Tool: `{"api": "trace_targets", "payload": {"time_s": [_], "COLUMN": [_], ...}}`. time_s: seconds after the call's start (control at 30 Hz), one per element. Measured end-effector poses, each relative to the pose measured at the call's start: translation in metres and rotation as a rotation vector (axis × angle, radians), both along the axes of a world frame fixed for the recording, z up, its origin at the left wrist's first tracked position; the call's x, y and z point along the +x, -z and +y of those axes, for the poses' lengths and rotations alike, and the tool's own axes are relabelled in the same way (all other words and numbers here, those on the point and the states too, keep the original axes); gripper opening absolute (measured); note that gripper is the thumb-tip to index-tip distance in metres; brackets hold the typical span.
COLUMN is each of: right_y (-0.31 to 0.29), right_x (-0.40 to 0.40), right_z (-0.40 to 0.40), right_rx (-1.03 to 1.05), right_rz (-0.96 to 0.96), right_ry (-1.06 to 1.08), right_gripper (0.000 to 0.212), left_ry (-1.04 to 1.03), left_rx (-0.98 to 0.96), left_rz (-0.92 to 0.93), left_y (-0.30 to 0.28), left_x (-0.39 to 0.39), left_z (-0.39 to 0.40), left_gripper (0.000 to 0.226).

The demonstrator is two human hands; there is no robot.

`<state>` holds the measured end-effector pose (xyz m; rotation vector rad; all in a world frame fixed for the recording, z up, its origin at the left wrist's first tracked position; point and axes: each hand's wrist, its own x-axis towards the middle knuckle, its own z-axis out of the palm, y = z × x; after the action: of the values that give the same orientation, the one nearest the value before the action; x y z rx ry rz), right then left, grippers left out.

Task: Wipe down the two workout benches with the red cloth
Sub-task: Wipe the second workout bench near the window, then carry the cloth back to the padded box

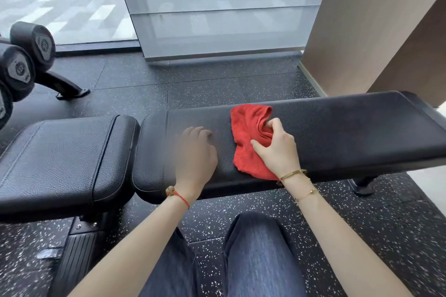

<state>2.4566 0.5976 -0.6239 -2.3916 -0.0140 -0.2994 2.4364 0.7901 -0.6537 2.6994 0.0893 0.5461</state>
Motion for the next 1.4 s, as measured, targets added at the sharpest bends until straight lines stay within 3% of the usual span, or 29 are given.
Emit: {"api": "trace_targets", "payload": {"time_s": [0.2,0.4,0.57,0.9,1.2,1.4], "right_y": [-0.001,0.0,-0.033,-0.201,-0.41,-0.513], "right_x": [-0.003,0.006,0.001,-0.077,-0.156,-0.188], "right_z": [0.02,0.023,0.021,0.03,0.021,0.02], "right_rx": [-0.04,0.201,0.294,0.411,0.516,0.527], "right_rz": [-0.032,-0.01,0.166,0.395,0.496,0.451], "right_ry": [-0.071,-0.091,-0.059,-0.059,-0.124,-0.189], "right_gripper": [0.038,0.037,0.036,0.036,0.035,0.036], "left_ry": [0.006,0.033,0.06,0.064,-0.079,-0.107], "left_rx": [-0.05,-0.105,-0.186,-0.233,-0.259,-0.292], "left_rz": [-0.023,-0.077,0.016,0.342,0.324,0.279], "left_y": [0.001,0.006,-0.028,-0.224,-0.449,-0.55], "left_x": [0.0,0.001,-0.016,-0.102,-0.206,-0.253], "left_z": [0.001,0.007,0.014,0.049,0.059,0.053], "left_gripper": [0.031,0.027,0.026,0.017,0.017,0.018]}}
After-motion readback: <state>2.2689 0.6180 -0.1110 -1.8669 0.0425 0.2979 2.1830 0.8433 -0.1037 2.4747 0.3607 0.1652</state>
